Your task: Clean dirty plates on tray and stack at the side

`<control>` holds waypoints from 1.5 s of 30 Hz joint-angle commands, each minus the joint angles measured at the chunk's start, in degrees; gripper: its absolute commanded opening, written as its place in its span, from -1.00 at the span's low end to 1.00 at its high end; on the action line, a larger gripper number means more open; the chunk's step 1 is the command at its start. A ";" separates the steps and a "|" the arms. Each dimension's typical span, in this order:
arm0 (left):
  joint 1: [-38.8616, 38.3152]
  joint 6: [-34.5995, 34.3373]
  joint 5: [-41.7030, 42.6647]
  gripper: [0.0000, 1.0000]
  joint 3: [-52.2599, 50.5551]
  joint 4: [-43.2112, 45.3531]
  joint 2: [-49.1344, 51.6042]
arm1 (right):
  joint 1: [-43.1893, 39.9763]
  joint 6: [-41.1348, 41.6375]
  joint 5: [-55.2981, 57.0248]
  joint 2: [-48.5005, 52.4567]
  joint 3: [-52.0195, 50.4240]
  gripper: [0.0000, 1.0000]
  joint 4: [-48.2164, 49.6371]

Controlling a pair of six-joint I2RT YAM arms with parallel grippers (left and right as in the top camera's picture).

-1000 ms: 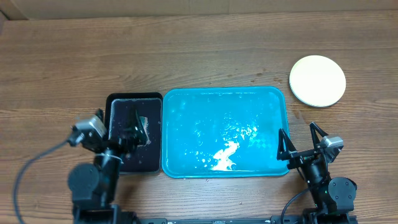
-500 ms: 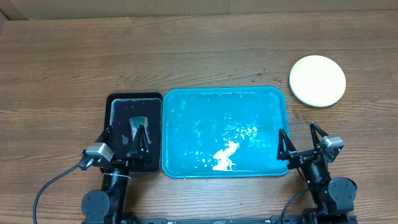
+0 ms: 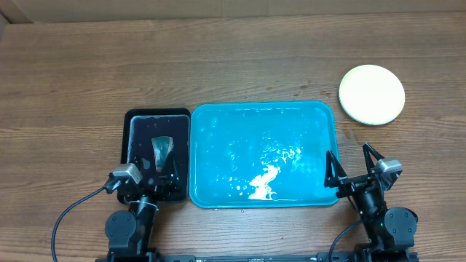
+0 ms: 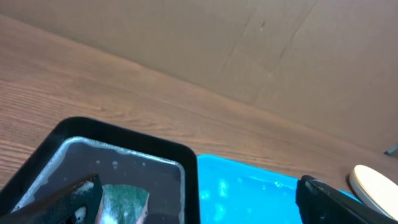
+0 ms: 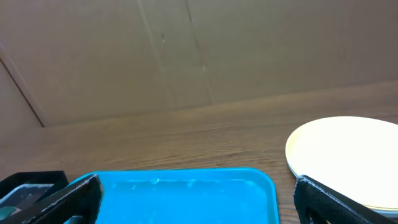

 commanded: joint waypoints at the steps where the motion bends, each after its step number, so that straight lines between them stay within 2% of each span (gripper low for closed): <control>1: 0.17 2.73 0.70 0.99 -0.52 0.42 -0.74 | -0.44 -0.07 -0.31 -0.46 -0.59 0.99 0.28; 5: 0.17 4.46 1.07 0.99 -0.52 0.42 -0.72 | -0.44 -0.07 -0.31 -0.46 -0.59 0.99 0.28; 45: 0.20 4.39 0.22 0.99 -0.52 0.57 -0.63 | -0.44 -0.07 -0.31 -0.46 -0.59 0.99 0.28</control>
